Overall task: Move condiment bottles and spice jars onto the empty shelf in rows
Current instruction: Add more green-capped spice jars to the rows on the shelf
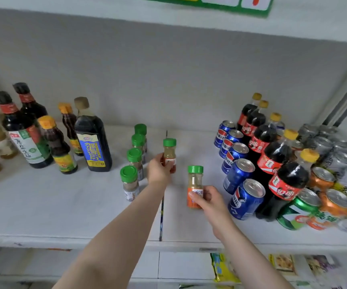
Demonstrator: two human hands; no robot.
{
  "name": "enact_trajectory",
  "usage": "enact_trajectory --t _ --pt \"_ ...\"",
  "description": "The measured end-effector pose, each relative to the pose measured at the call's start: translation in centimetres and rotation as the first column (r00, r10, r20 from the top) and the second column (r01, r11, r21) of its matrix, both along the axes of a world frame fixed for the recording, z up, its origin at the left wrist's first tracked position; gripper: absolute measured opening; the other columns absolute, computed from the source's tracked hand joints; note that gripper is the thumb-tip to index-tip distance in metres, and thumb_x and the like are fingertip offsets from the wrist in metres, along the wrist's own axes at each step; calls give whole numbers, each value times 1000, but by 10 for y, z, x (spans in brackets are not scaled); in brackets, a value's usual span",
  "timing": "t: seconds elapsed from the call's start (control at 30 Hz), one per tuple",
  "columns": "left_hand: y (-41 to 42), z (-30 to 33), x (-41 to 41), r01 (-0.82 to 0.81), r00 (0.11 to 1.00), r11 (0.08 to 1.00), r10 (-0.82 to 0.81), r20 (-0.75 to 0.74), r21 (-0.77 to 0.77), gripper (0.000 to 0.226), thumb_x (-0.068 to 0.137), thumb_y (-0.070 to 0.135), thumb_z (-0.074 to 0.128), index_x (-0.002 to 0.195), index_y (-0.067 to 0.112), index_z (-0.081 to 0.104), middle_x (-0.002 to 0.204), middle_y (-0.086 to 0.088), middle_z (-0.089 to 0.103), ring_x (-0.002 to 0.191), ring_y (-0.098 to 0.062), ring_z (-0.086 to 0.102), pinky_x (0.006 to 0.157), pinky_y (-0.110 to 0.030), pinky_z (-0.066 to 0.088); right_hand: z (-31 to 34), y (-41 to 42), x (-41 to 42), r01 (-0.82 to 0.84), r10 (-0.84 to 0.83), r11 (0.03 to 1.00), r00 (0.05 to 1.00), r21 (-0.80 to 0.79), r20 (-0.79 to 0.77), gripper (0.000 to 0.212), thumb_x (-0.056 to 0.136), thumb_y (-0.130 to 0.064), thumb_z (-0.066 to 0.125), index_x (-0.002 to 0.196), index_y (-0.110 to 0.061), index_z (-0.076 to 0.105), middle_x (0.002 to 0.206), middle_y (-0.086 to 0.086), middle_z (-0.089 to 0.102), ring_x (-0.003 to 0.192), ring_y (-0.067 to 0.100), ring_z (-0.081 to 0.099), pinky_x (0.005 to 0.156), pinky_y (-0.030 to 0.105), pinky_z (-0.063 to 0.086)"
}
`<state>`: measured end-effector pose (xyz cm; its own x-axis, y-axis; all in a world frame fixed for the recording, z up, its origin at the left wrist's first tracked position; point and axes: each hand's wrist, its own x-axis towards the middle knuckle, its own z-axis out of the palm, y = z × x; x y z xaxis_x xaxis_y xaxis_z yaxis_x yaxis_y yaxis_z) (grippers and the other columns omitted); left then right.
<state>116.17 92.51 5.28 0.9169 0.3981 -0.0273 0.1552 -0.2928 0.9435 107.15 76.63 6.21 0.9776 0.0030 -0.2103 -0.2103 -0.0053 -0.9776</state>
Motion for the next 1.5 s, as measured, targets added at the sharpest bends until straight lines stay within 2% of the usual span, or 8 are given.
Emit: enact_trajectory --t 0.27,0.43,0.67,0.83,1.03,1.27,1.4,1.5 --pt "6 -11 50 -46 995 998 49 88 -35 29 92 14 58 121 17 57 105 4 68 75 -5 57 62 -14 40 -12 -8 37 -76 78 996 997 -52 23 29 80 -18 73 104 -14 57 99 2 68 89 12 65 71 21 53" --pt "8 -16 65 -48 981 995 64 182 -92 29 91 2 57 117 13 62 95 2 64 74 -3 57 56 3 40 -18 -2 50 -96 97 995 995 -23 29 30 81 -11 72 106 -8 57 97 6 68 82 10 64 56 13 50" --pt "8 -22 69 -23 980 994 44 193 -109 39 92 2 54 128 17 58 109 2 68 92 -10 63 78 -11 45 -20 4 61 -106 105 994 993 8 61 27 80 -7 72 101 -8 56 98 10 67 80 10 63 57 11 49" --pt "14 -22 65 5 985 995 12 169 -99 53 90 2 59 140 5 42 121 -17 64 95 -16 62 66 -2 45 -21 8 67 -105 104 994 992 22 70 27 80 -9 73 101 -8 55 100 12 67 81 12 63 61 13 51" --pt "11 -17 54 -17 999 999 19 47 -48 67 92 11 60 149 15 26 150 -13 39 137 -26 39 110 -34 32 -15 15 70 -102 98 994 992 37 80 27 81 -9 72 102 -9 55 93 6 66 79 10 63 58 13 51" --pt "-6 16 22 -110 988 982 125 93 -151 49 96 7 46 144 5 37 141 -15 49 131 -27 46 109 -35 35 -12 28 88 -7 2 999 993 39 120 29 77 4 71 91 -12 51 80 9 63 64 17 59 62 29 49" --pt "-1 50 -4 4 976 1000 -4 219 0 41 97 5 42 137 8 47 130 -4 54 119 -13 48 94 -19 32 -13 51 107 7 1 999 983 -44 183 31 71 -2 76 83 -15 51 83 19 64 59 23 58 62 42 52" --pt "12 60 1 55 982 981 -87 167 185 45 93 4 41 137 12 49 129 -9 59 118 -22 55 94 -24 39 -19 68 119 14 6 995 980 -96 200 29 65 -7 76 81 -16 54 77 9 67 63 21 61 68 47 55"
